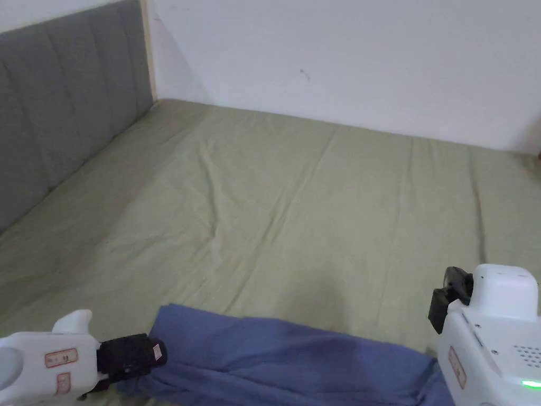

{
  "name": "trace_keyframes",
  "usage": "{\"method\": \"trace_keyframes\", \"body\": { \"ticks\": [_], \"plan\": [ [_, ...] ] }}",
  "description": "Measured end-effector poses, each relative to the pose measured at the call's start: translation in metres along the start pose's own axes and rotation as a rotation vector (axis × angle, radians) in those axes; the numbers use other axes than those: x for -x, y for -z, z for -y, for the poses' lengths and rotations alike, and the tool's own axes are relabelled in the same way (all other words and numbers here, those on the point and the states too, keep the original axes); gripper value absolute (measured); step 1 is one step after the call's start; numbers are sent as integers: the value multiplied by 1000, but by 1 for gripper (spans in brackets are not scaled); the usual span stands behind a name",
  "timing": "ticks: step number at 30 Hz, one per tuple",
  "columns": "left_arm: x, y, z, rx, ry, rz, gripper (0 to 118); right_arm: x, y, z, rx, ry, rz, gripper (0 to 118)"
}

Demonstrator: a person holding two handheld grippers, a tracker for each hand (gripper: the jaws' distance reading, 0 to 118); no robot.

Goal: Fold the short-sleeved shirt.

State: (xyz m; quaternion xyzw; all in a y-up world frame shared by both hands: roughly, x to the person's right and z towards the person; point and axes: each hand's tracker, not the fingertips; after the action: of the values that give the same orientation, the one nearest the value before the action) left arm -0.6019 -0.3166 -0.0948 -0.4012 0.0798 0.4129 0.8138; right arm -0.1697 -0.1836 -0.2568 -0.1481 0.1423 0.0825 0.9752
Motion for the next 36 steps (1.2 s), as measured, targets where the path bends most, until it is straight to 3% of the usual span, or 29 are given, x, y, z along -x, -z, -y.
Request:
{"method": "trace_keyframes", "body": {
  "ticks": [8,12,13,14,15,16,19,22,25,28,33,36],
  "plan": [
    [18,27,-4,-26,-181,286,113,5,15,6,69,5,-17,1],
    [17,30,-10,-18,-176,309,110,8,18,12,98,13,-28,1],
    [18,29,-10,-19,-180,309,99,9,19,14,108,16,-31,1],
    [19,28,-10,-21,-183,303,71,9,20,16,118,20,-37,1],
    [21,31,-9,-14,-192,284,9,9,20,17,125,23,-40,1],
    [23,42,-4,37,-214,246,7,10,21,18,131,27,-42,1],
    [31,43,2,92,-265,384,7,7,20,21,146,24,-47,1],
    [28,33,-7,69,-203,294,7,-1,20,21,153,22,-41,1],
    [22,19,-15,61,-184,258,7,-15,19,17,164,105,-45,1],
    [13,8,-23,47,-110,175,7,-26,16,16,158,112,-28,1],
    [12,-12,-31,23,-131,173,7,-44,11,21,167,155,-14,1],
    [8,-23,-33,12,-90,92,7,-56,7,25,172,177,0,1]
  ]
}}
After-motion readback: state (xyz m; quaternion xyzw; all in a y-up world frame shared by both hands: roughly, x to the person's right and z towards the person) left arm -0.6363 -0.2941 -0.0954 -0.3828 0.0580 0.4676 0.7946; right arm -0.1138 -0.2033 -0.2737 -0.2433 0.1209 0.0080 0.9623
